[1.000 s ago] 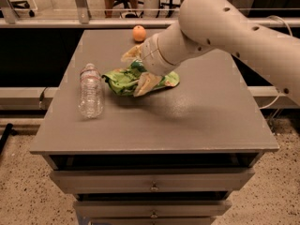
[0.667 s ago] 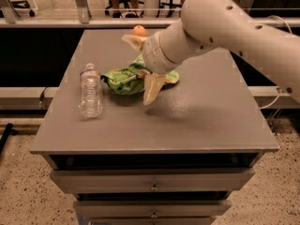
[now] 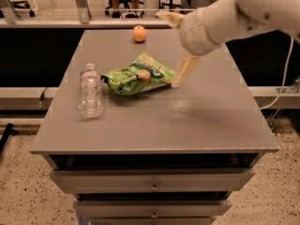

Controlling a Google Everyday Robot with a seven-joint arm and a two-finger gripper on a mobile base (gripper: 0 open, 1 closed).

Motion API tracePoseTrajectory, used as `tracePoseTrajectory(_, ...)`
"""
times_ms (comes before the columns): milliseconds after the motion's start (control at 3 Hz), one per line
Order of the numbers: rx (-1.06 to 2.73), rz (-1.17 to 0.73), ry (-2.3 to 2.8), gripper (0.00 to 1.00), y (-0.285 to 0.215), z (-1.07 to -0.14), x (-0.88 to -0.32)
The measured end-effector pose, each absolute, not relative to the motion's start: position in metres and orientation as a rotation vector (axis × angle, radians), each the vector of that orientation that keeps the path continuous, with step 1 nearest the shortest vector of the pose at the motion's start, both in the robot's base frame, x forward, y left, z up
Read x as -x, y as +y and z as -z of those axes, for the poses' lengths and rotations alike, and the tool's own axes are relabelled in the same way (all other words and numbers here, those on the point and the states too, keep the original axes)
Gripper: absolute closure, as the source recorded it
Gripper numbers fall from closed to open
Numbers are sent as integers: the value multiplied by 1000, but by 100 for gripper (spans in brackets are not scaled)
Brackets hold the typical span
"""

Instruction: Move green rice chip bag near water bottle

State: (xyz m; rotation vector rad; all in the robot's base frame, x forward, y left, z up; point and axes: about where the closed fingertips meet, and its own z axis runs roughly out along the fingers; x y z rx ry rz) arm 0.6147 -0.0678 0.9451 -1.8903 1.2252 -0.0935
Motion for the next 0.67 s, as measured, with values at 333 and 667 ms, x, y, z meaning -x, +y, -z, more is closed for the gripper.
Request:
tracePoseTrajectory(333,1812,126,1288,0,-131,-963,-615)
tracePoseTrajectory(667,1797,134,1300,0,-143,-967,-615)
